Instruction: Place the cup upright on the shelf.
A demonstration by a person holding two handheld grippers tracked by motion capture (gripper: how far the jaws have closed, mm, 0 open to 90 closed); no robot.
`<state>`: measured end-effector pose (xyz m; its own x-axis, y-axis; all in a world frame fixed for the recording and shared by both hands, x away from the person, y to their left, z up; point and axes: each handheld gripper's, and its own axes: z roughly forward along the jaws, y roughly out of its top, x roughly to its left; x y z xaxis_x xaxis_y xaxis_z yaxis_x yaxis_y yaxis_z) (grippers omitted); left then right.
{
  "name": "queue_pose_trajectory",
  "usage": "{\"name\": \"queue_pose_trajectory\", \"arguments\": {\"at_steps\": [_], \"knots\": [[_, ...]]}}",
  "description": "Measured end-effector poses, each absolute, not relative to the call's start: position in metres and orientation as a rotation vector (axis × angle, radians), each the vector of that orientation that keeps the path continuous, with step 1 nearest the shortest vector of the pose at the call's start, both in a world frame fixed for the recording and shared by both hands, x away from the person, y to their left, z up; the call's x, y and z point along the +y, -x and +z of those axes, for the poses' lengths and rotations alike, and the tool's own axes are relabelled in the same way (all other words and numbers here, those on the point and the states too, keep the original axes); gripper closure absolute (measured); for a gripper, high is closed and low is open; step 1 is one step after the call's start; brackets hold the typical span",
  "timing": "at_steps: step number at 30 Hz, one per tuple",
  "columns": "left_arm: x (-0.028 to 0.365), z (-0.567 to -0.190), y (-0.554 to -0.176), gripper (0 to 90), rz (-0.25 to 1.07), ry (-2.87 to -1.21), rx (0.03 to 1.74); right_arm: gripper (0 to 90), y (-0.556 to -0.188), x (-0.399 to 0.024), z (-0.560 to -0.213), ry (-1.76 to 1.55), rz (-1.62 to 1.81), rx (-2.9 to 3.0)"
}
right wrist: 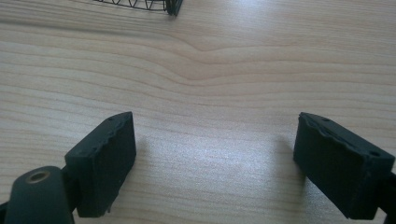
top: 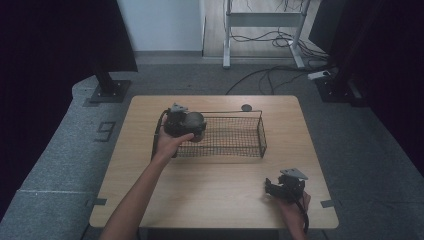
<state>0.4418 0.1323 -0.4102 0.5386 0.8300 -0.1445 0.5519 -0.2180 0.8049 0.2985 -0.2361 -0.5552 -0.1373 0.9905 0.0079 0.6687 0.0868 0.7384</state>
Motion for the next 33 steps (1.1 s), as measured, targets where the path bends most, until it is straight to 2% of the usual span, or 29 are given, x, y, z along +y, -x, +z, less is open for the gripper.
{"name": "queue_pose_trajectory", "arguments": {"at_steps": [15,33], "knots": [[0.133,-0.433,-0.466,14.6,0.382,-1.927,1.205,13.0,-0.298,-0.236,-0.555,-1.629,0.830,1.864],[0.124,-0.463,-0.476,14.5,0.326,-1.966,1.248,13.1,-0.298,-0.236,-0.555,-1.629,0.830,1.864]]}}
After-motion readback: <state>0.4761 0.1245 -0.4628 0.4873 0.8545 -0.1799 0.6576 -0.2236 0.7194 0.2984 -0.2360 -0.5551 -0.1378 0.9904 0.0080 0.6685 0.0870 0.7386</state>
